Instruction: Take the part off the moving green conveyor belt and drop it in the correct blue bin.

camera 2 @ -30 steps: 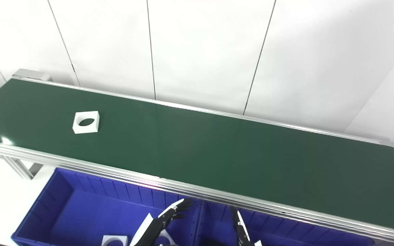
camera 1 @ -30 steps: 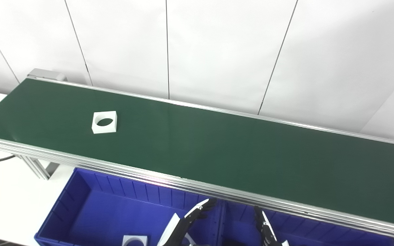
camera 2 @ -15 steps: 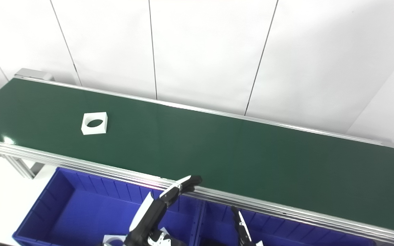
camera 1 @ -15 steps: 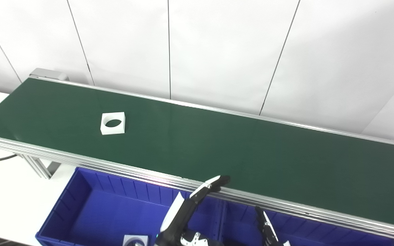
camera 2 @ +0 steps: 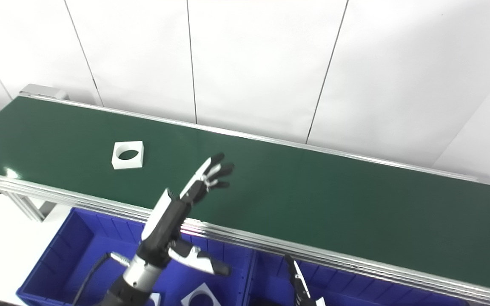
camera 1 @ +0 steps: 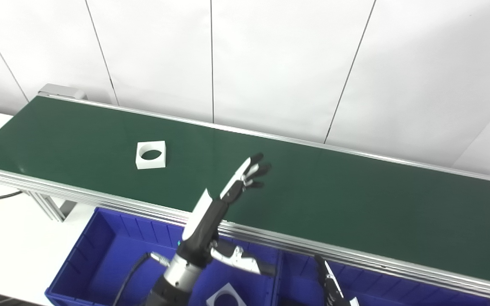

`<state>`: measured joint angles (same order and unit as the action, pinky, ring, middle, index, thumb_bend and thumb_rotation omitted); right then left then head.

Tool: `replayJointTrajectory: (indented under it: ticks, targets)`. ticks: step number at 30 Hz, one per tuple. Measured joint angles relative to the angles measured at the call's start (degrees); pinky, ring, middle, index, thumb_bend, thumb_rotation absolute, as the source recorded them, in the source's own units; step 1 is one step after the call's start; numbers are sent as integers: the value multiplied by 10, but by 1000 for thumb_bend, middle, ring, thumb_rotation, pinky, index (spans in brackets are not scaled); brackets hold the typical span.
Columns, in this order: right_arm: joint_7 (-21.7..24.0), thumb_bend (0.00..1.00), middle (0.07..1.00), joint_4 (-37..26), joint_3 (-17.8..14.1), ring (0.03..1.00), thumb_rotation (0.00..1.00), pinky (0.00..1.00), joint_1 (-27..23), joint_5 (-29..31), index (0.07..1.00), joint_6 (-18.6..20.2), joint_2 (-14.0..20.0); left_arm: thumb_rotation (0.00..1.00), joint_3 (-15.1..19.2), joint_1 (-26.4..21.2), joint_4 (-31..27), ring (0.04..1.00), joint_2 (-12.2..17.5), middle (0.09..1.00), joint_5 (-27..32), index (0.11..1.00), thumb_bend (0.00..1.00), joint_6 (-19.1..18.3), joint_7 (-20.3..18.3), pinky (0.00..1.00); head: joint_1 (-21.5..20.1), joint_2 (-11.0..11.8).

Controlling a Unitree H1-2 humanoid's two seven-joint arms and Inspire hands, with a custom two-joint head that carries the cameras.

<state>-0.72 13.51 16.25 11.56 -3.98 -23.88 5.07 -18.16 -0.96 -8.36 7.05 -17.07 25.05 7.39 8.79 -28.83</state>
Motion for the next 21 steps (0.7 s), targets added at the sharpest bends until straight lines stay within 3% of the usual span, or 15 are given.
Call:
replayJointTrajectory:
  ticks: [4,7,9,12,16,21]
  targets:
    - [0,1000,1000,1,0,1000,1000,1000,-3,1,973,0,-1,413,28,-41,-14,910,7,891,-26,983,1000,-5,-26,895,0,1]
    - [0,1000,1000,3,0,1000,1000,1000,-3,2,971,0,-3,431,48,-63,-10,926,15,906,-41,885,1000,-16,-39,945,1,3]
    - [0,1000,1000,5,0,1000,1000,1000,-3,2,970,0,-4,435,62,-73,-5,938,24,913,-47,865,1000,-17,-46,978,1,3]
    - [0,1000,1000,7,0,1000,1000,1000,-6,2,974,0,-4,453,77,-89,15,959,31,923,-53,836,1000,-16,-49,998,0,5]
    - [0,1000,1000,7,0,1000,1000,1000,-11,2,973,0,-5,469,89,-126,42,974,62,926,-59,743,1000,-15,-71,1000,0,7]
    - [-2,1000,999,12,1,1000,1000,1000,-10,2,971,0,-5,491,108,-181,72,950,101,918,-73,729,1000,-12,-81,1000,4,10]
